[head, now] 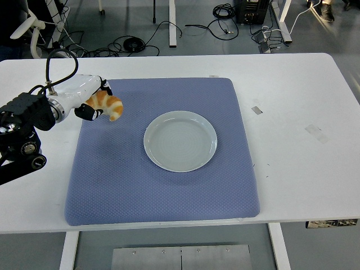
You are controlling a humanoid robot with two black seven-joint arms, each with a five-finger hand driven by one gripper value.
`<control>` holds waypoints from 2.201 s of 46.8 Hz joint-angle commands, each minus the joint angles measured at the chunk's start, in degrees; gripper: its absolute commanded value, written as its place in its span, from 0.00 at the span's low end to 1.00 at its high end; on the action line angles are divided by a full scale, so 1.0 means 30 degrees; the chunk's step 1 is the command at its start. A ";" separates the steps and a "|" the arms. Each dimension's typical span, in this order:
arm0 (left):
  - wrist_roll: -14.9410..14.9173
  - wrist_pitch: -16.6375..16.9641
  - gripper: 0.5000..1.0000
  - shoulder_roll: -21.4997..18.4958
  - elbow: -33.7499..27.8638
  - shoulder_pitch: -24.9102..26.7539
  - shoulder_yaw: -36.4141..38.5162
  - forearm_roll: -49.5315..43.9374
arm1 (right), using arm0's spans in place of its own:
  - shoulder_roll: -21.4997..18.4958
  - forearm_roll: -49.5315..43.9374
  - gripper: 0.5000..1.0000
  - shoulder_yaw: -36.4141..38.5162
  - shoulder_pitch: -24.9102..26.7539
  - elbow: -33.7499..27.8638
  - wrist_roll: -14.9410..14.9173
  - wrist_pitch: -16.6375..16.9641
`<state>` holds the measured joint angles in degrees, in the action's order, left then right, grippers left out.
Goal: Place the bread on the table
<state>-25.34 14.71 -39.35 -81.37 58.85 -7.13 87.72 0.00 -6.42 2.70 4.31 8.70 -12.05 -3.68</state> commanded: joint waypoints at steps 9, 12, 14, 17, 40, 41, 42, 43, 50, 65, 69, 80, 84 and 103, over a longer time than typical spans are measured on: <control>0.0213 0.0574 0.09 -0.0154 0.0637 -0.0487 0.0033 0.0028 | 0.0000 0.0000 1.00 0.0009 -0.0002 0.0000 0.0003 -0.0003; 0.0271 0.0749 0.09 -0.0037 0.0637 -0.0487 0.0033 0.0028 | 0.0000 0.0000 1.00 0.0009 -0.0002 0.0000 0.0003 -0.0003; 0.0300 0.0925 0.09 0.0139 0.0666 -0.0458 0.0033 -0.0001 | 0.0000 0.0000 1.00 -0.0021 -0.0002 0.0000 0.0003 -0.0003; 0.0330 0.1306 0.09 0.0461 0.0667 -0.0458 0.0033 -0.0001 | 0.0000 0.0000 1.00 0.0008 -0.0002 0.0000 0.0003 -0.0003; 0.0623 0.1453 0.10 0.1575 0.1194 -0.0545 0.0267 0.0262 | 0.0000 0.0000 1.00 -0.0020 -0.0002 0.0000 0.0003 -0.0003; 0.0652 0.1453 0.12 0.1575 0.1194 -0.0633 0.0267 0.0262 | 0.0000 0.0000 1.00 0.0008 -0.0002 0.0000 0.0003 -0.0003; 0.0681 0.1453 0.16 0.1575 0.1194 -0.0692 0.0267 0.0233 | 0.0000 0.0000 1.00 0.0009 -0.0002 0.0000 0.0003 -0.0003; 0.0711 0.1453 0.22 0.1604 0.1194 -0.0721 0.0267 0.0204 | 0.0000 0.0000 1.00 -0.0020 -0.0002 0.0000 0.0003 -0.0003; 0.0770 0.1424 0.63 0.1604 0.1194 -0.0809 0.0355 0.0116 | 0.0000 0.0000 1.00 0.0009 -0.0002 0.0000 0.0003 -0.0003; 0.0799 0.1453 0.68 0.1575 0.1340 -0.0839 0.0531 -0.0001 | 0.0000 0.0000 1.00 -0.0021 -0.0002 0.0000 0.0003 -0.0003; 0.0799 0.1453 0.68 0.1546 0.1311 -0.0780 0.0268 -0.0118 | 0.0000 0.0000 1.00 -0.0021 -0.0002 0.0000 0.0003 -0.0003; 0.2175 0.1453 0.68 0.1399 0.1223 -0.0604 -0.1958 -0.4277 | 0.0000 0.0000 1.00 -0.0021 -0.0002 0.0000 0.0003 -0.0003; 0.2409 0.1482 0.68 0.1341 0.1223 -0.0604 -0.2426 -0.4747 | 0.0000 0.0000 1.00 -0.0020 -0.0002 0.0000 0.0003 -0.0003; 0.6568 0.3473 0.68 0.0550 0.2189 -0.1219 -0.4713 -1.2623 | 0.0000 0.0000 1.00 -0.0020 -0.0002 0.0000 0.0003 -0.0003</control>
<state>-7.79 23.73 -37.48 -75.53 55.81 -21.16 53.15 0.00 -6.42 2.70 4.31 8.70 -12.04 -3.68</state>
